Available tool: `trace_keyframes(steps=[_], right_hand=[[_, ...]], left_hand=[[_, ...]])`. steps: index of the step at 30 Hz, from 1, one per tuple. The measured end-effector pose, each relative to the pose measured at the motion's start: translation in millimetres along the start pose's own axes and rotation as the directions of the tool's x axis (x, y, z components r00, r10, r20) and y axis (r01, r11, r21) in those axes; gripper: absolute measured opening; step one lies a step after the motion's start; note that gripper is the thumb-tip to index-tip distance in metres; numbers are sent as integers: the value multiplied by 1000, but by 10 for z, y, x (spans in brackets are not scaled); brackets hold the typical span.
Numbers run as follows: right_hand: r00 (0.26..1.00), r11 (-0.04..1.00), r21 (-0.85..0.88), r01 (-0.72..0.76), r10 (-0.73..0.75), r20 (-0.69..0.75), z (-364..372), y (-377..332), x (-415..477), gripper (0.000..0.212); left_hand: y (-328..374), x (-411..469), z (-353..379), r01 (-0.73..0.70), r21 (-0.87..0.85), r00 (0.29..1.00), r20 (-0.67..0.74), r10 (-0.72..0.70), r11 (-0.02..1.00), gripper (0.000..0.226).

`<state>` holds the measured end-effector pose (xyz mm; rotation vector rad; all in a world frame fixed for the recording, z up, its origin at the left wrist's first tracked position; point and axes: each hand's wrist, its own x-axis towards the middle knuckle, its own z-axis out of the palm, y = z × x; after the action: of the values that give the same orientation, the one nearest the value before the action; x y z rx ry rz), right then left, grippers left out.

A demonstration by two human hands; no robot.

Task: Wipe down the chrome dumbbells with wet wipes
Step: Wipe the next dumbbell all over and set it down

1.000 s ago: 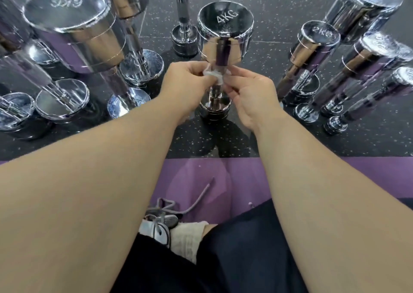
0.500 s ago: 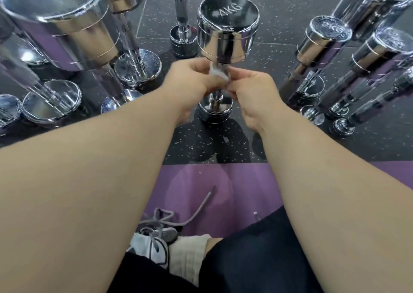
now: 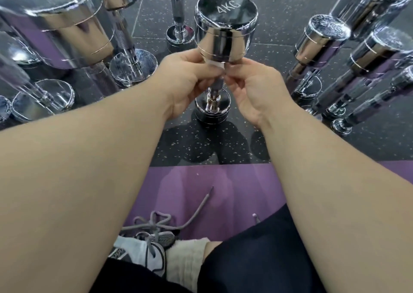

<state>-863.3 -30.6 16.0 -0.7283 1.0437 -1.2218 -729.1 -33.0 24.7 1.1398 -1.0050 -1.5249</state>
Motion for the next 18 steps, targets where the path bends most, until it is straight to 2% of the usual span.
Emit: trace_keyframes(steps=[2,5,8,12,16,18], right_hand=[[999,986,-163,-22,17,-34,-80,61,68,24],[999,948,-318,-27,19,-26,-169,129,188,29],[999,800,-599,-40,30,-27,-165,231,222,24],[1000,692,-722,-8,-7,-18,-97,252,158,10],[1000,434,-901,-15,-1,-17,-114,195,119,20],[998,399,-915,-57,0,-62,-128,218,69,21]], left_hand=[[-85,5,-1,-3,143,1000,2,3,990,27],[-211,58,-38,6,209,1000,2,-7,978,35],[-348,101,-75,28,486,996,-91,19,873,30],[-364,70,-41,108,633,979,-202,29,766,12],[-303,-7,-86,170,787,972,-231,28,593,10],[-292,-61,-94,178,811,976,-219,8,557,12]])
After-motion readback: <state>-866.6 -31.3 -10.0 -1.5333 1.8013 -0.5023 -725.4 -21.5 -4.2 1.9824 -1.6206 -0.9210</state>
